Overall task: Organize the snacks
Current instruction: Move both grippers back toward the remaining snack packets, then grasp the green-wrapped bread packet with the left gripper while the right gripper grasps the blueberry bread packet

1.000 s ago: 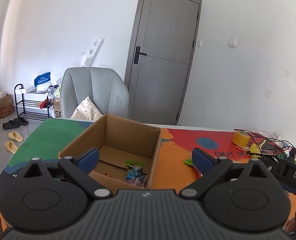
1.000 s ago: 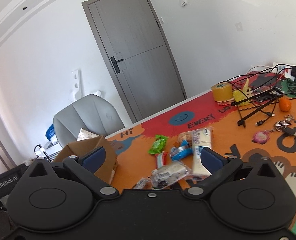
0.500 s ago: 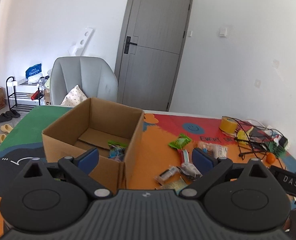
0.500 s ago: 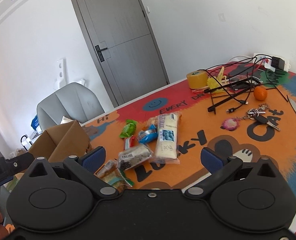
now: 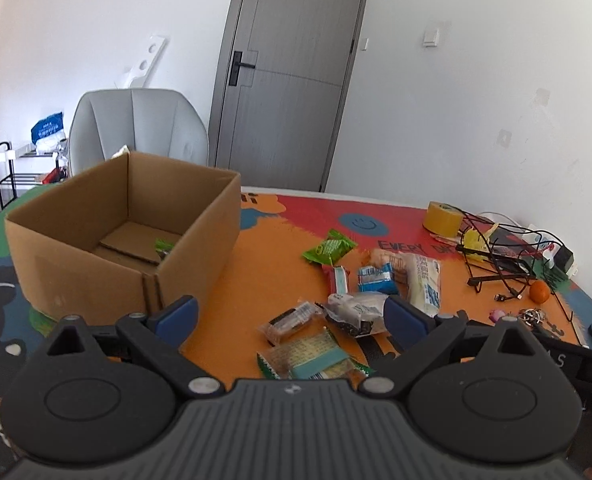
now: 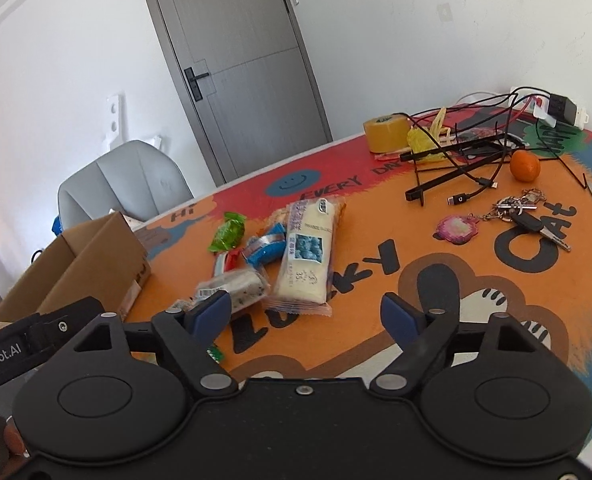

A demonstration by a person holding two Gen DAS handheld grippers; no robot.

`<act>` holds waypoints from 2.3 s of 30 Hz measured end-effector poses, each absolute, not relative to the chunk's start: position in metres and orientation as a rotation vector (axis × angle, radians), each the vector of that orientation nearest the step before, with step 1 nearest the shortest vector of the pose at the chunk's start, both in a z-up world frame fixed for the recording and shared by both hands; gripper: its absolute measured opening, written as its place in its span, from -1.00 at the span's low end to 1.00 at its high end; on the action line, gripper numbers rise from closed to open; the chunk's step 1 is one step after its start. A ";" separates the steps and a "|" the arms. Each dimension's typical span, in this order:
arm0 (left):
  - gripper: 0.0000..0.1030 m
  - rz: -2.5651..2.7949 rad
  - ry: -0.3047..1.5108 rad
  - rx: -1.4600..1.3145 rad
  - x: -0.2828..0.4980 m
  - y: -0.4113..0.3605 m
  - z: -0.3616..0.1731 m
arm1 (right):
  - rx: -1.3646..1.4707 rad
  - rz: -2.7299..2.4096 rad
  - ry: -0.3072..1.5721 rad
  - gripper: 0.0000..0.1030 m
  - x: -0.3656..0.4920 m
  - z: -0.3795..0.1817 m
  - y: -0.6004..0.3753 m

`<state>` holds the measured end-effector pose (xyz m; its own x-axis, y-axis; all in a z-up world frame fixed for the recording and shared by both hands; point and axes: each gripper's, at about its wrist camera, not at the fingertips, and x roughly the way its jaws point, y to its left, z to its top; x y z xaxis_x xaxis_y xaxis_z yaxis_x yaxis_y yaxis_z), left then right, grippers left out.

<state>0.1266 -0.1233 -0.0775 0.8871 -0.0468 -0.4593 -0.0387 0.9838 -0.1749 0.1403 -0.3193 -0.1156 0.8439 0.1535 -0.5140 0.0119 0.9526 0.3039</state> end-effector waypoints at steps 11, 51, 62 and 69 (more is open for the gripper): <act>0.92 0.084 0.523 -0.179 0.142 -0.135 -0.104 | 0.310 0.068 0.589 0.58 0.162 -0.136 -0.320; -0.07 -0.005 0.570 -0.190 0.149 -0.134 -0.109 | 0.344 0.078 0.624 0.57 0.204 -0.151 -0.305; -0.07 0.006 0.538 -0.204 0.141 -0.129 -0.101 | 0.366 0.115 0.680 -0.91 0.193 -0.154 -0.311; -0.07 0.015 0.515 -0.211 0.135 -0.125 -0.095 | 0.377 0.114 0.662 -0.95 0.178 -0.149 -0.317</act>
